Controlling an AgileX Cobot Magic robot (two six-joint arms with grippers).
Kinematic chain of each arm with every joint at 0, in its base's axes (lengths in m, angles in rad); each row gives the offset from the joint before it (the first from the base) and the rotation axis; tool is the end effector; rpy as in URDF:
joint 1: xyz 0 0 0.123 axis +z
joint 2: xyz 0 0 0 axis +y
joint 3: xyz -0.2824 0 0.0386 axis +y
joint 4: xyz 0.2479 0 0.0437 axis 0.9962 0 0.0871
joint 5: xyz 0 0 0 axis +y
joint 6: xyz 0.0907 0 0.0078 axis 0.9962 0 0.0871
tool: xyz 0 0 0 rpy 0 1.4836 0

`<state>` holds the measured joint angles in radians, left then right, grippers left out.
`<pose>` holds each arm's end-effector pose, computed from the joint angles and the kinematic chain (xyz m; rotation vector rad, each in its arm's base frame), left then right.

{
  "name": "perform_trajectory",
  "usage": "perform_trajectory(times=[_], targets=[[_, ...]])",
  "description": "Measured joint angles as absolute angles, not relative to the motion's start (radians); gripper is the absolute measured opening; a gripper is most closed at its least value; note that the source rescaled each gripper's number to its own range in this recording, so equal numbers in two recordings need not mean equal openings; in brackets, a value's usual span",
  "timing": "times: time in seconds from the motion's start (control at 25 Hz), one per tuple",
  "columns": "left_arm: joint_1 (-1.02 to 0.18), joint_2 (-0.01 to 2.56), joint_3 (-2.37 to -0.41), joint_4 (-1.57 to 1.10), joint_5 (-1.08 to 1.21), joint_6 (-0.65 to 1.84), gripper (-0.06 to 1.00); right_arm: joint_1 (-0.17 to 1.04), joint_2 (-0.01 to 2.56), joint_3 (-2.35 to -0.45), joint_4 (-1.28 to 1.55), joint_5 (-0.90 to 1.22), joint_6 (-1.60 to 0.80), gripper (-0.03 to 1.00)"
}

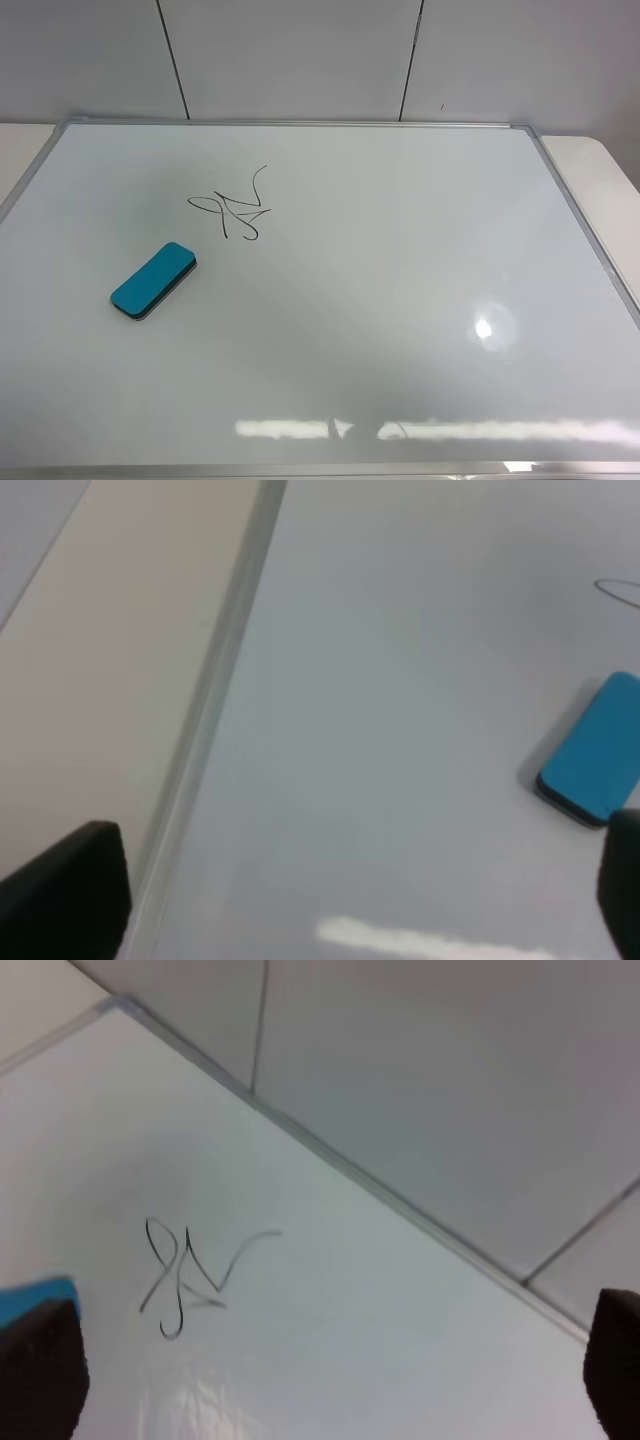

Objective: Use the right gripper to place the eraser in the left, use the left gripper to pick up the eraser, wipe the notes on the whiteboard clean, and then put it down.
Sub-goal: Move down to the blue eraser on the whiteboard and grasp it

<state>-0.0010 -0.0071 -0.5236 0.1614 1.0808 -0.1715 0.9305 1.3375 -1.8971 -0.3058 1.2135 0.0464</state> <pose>-0.0102 0.0129 0.2828 -0.1846 2.0158 0.0835 0.1601 0.1719 0.5295 -0.8518 1.9244 0.2188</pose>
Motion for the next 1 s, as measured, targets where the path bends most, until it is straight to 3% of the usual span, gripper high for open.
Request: perform_trajectory(times=[0.56, 0.6, 1.0], targets=[[-0.001, -0.007, -0.524, 0.161, 1.081, -0.171, 1.00, 0.903, 0.691, -1.292, -0.307, 1.214, 0.116, 1.00], [-0.001, -0.007, -0.524, 0.161, 1.081, -0.171, 1.00, 0.838, 0.587, -1.176, -0.293, 1.214, 0.116, 1.00], [-0.001, -0.007, -0.524, 0.161, 1.081, -0.171, 1.00, 0.314, 0.110, -0.696, -0.066, 1.132, 0.000, 1.00]])
